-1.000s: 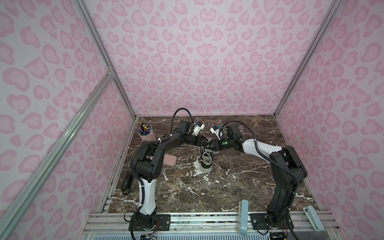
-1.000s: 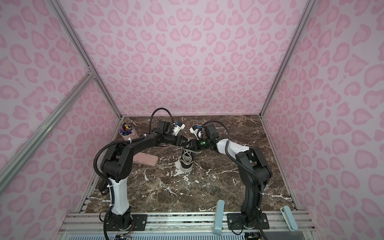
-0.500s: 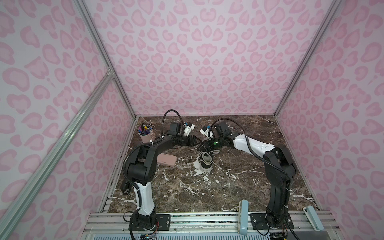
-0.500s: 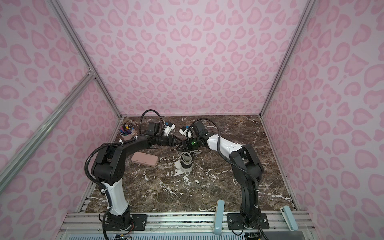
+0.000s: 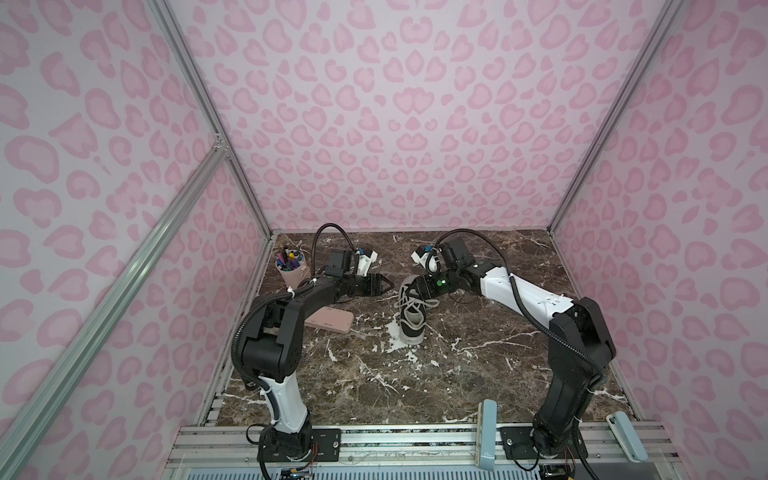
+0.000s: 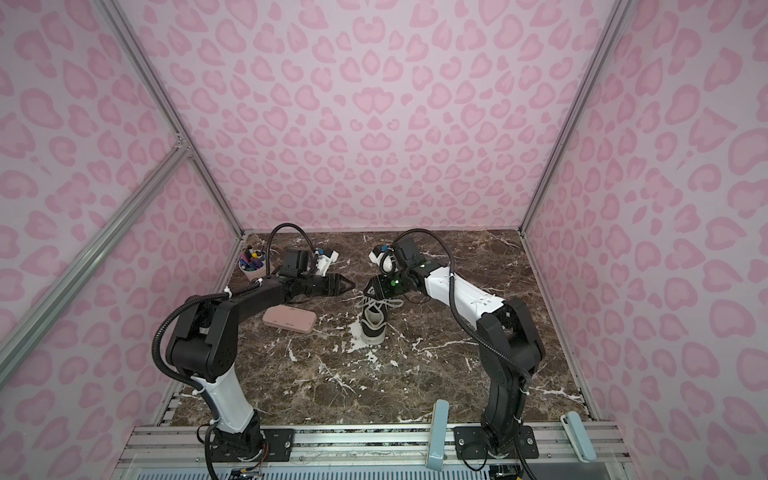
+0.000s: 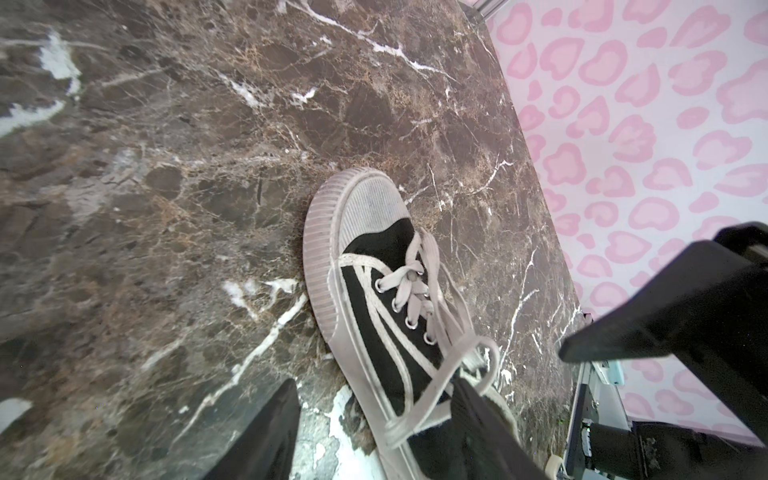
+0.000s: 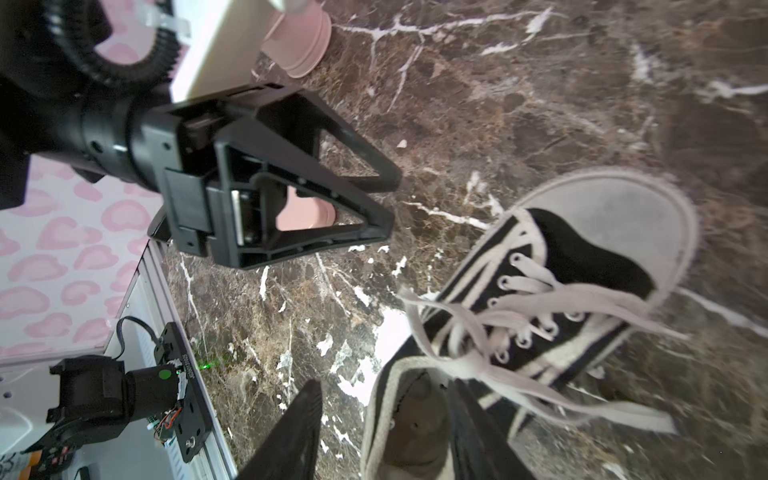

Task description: Tie the shoes

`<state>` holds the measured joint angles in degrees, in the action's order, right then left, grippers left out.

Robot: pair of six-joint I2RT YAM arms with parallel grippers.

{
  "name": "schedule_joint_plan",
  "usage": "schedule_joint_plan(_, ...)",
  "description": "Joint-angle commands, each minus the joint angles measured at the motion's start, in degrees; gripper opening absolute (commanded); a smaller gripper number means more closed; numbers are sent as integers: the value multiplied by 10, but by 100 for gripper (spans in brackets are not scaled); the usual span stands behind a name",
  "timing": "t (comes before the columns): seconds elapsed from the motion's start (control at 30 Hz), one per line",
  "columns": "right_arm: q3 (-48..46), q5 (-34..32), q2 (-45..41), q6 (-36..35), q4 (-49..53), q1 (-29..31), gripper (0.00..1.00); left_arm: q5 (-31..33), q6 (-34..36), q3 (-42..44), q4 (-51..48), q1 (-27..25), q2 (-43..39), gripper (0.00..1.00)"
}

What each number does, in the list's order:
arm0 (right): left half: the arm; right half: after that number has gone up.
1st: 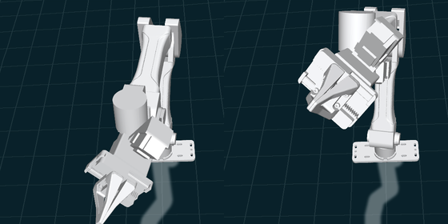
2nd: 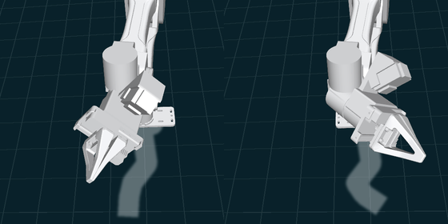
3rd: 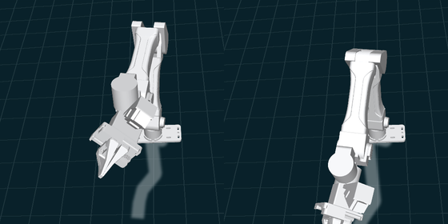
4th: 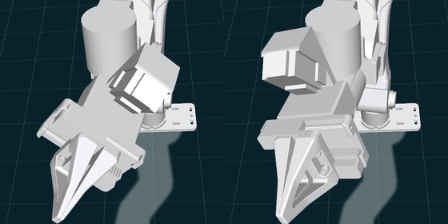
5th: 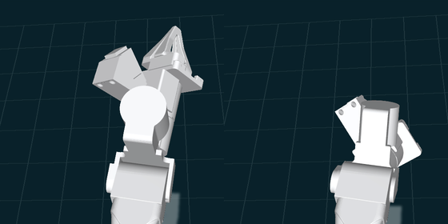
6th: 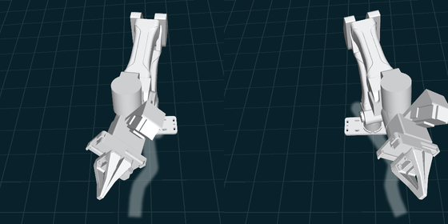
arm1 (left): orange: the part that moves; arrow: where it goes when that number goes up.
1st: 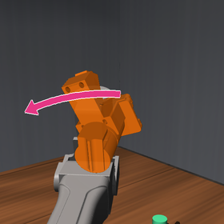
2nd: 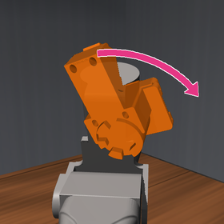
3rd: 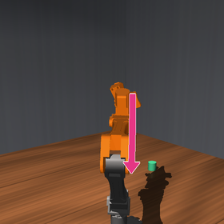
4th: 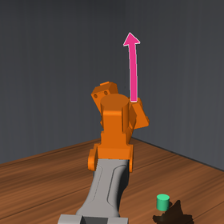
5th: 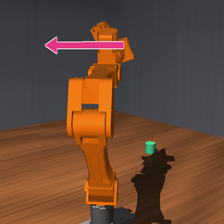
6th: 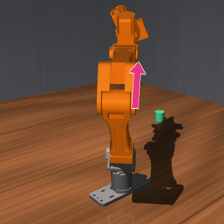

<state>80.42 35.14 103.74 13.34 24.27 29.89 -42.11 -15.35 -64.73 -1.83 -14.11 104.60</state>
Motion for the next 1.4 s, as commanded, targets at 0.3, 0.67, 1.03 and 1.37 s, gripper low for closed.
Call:
schedule_joint_plan(0.3,-14,-35,9,16,19,-20,49,-43,-21,33,3,-34,-1,63)
schedule_joint_plan(0.67,-13,-13,49,90,-8,-57,46,-46,-28,2,4,-57,19,66)
schedule_joint_plan(1.03,-48,-24,26,94,-28,-56,47,-13,-31,8,11,-58,9,67)
schedule_joint_plan(1.37,-48,-19,21,89,-27,-56,44,-22,-27,26,5,-59,17,56)
